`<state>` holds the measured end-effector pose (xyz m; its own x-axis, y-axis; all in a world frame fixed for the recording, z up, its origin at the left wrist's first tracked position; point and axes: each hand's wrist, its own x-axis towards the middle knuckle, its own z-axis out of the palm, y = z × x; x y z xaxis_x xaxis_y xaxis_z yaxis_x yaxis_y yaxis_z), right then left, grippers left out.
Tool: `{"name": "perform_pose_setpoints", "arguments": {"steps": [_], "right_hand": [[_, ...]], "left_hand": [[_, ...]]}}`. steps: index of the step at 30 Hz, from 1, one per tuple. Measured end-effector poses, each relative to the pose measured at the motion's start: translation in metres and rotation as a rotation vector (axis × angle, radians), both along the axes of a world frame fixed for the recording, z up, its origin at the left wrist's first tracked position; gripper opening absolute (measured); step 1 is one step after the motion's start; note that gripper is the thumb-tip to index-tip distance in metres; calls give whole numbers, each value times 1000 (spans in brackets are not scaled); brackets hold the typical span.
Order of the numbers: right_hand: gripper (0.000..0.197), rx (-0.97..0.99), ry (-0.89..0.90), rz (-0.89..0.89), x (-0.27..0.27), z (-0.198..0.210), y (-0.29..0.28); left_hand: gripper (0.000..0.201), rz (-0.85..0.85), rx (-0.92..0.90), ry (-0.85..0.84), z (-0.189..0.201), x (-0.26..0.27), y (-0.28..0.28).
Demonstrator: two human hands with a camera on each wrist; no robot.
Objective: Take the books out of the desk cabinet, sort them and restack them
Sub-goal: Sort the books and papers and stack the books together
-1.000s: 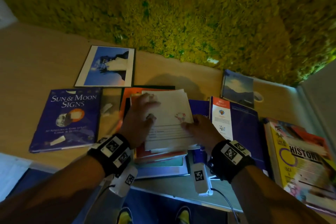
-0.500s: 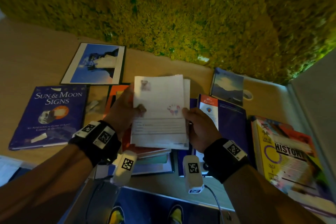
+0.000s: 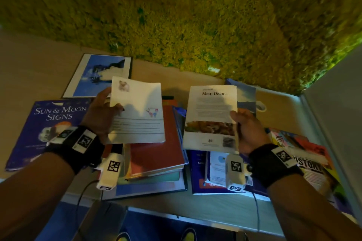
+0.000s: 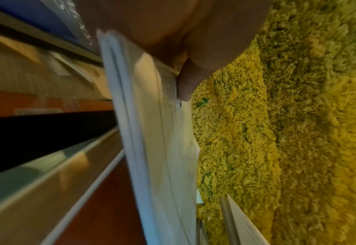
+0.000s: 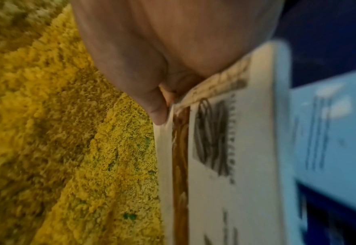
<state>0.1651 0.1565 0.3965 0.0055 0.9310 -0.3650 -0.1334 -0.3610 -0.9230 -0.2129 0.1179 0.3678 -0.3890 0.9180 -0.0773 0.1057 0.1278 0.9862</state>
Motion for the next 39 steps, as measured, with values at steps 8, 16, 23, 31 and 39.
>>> {"name": "perform_pose_setpoints", "arguments": {"steps": [8,16,23,31,39], "right_hand": [[12,240,-500,-90,34,45,4],[16,170,-667,344,-39,18,-25],[16,165,-761,437,-42,-28,-52],[64,-1,-28,169,-21,-24,-38],[27,68,167,-17,70,-11,34]], "left_hand": [[34,-60,-67,-127,9,-13,1],[28,-168,-68,-253,9,31,11],[23,-240,-62,-286,13,48,26],[33,-379,-129,-433,25,138,48],[28,-441,-123,-286,63,245,110]]}}
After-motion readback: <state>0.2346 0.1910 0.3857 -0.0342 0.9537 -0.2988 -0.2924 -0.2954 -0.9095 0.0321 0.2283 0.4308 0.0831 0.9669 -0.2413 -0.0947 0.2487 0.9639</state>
